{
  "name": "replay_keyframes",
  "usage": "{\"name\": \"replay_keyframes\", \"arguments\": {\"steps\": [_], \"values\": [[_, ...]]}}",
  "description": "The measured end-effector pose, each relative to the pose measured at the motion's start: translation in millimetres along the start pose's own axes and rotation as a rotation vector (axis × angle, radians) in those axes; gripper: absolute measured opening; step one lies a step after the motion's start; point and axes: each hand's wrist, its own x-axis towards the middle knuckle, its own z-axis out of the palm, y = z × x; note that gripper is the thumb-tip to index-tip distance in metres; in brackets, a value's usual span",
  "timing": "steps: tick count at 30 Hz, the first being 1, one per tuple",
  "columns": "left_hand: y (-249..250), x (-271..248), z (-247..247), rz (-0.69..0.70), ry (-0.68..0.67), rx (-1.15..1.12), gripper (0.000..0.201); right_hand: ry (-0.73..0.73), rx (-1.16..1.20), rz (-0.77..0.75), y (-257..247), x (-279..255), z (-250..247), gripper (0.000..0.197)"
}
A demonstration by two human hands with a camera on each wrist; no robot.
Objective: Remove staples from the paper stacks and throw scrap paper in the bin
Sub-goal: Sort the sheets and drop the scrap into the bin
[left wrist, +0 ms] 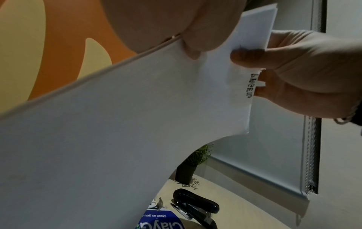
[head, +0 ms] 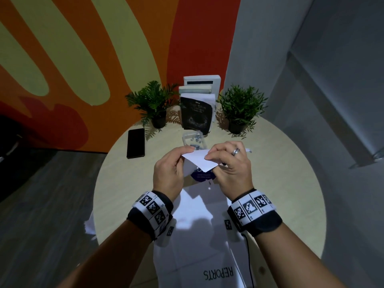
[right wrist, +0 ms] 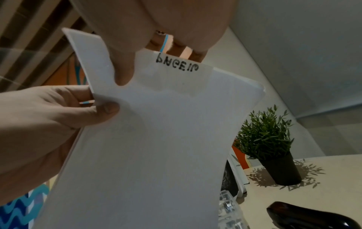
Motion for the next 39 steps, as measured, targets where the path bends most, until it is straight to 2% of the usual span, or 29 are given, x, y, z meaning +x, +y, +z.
{"name": "replay_keyframes", "arguments": {"steps": [2,4,6,7,9,11,13,15,17,19,22,26,29,31,34,36,39], "values": [[0,0,-2,-0.008,-0.063,0.006,0.039,-0.021,0.036,-0.014,-2,3,-4,0.034],[-3,2,-2,-0.035,-0.124,0.071,0.037,-0.005,0.061,-0.014,-4,11,-8,0.022],[-10,3,1,-0.058,-0.153,0.146,0.017,-0.025,-0.035,0.034,-1,17,-11,0.018],[-14,3,3,-0.091,-0.168,0.146,0.007,-0.045,-0.123,0.097,4,17,-11,0.024],[-19,3,6,-0.159,-0.169,0.136,0.019,-0.051,-0.254,0.308,20,9,-9,0.037],[-23,1,8,-0.261,-0.146,0.096,0.015,-0.040,-0.304,0.540,43,-9,-8,0.042],[-27,-5,8,-0.401,-0.125,0.021,0.013,-0.158,-0.375,0.770,66,-37,-7,0.043],[-33,-13,9,-0.547,-0.096,-0.117,0.022,-0.405,-0.492,0.957,85,-73,-6,0.046],[-36,-20,7,-0.658,-0.093,-0.194,0.027,-0.644,-0.585,1.046,96,-108,-5,0.050],[-36,-24,4,-0.690,-0.110,-0.207,0.028,-0.735,-0.626,1.033,104,-132,-4,0.041],[-30,-24,-3,-0.676,-0.115,-0.261,0.027,-0.634,-0.589,1.015,108,-137,-4,0.031],[-28,-21,-4,-0.695,-0.125,-0.329,0.025,-0.274,-0.367,1.034,101,-103,-17,0.028],[-30,-22,0,-0.699,-0.188,-0.314,0.027,-0.014,-0.128,0.985,86,-58,-32,0.040],[-32,-25,4,-0.693,-0.239,-0.302,0.027,0.109,-0.020,0.917,75,-28,-39,0.039],[-32,-30,9,-0.671,-0.290,-0.345,0.033,0.224,0.107,0.809,58,6,-41,0.030],[-29,-31,12,-0.660,-0.294,-0.366,0.034,0.263,0.170,0.775,52,22,-37,0.033],[-26,-30,14,-0.667,-0.272,-0.407,0.034,0.200,0.160,0.753,44,36,-28,0.039]]}}
